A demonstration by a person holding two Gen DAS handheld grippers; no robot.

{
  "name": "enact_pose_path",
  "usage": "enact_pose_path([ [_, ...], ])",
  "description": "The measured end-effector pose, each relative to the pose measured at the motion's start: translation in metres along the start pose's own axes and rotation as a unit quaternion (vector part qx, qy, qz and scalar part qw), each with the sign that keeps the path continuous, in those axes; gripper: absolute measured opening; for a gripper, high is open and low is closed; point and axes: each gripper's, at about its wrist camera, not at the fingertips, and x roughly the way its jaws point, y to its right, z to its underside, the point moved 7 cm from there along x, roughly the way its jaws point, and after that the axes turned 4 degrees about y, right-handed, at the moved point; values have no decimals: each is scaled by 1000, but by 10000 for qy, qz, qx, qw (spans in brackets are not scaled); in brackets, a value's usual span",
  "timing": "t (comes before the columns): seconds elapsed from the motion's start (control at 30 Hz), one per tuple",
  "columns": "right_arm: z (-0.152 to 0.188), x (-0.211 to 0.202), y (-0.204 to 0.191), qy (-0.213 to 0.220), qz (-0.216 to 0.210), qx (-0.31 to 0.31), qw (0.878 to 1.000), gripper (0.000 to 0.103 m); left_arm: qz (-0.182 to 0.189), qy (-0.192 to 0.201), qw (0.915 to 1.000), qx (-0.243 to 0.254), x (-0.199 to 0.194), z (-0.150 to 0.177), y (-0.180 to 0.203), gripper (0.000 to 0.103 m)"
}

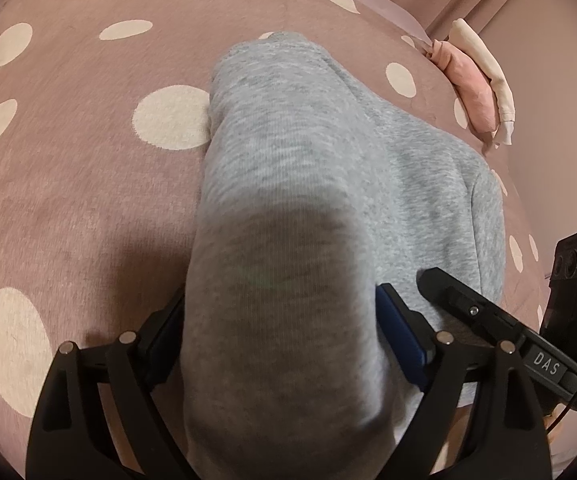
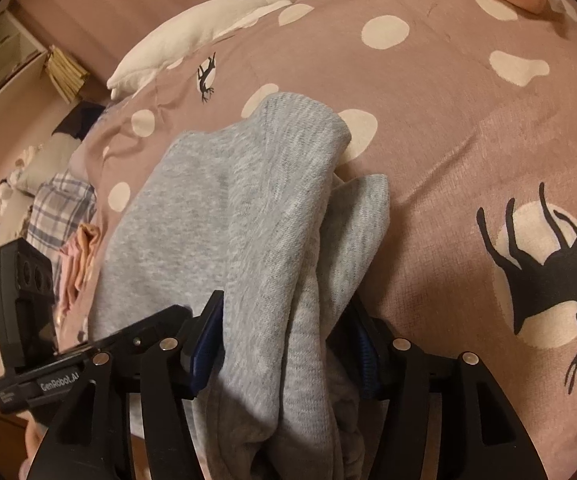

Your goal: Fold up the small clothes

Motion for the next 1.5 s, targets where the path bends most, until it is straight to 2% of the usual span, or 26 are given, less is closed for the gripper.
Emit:
enact_pose_path([
  [0.17,0,-1,1,-12,4,15,10000,59,-56,-15,10000,48,-1,3,0,96],
  [1.5,4,-7,2,-68,80,46,9999,66,-174,-51,9998,7,-10,10,-8,101],
])
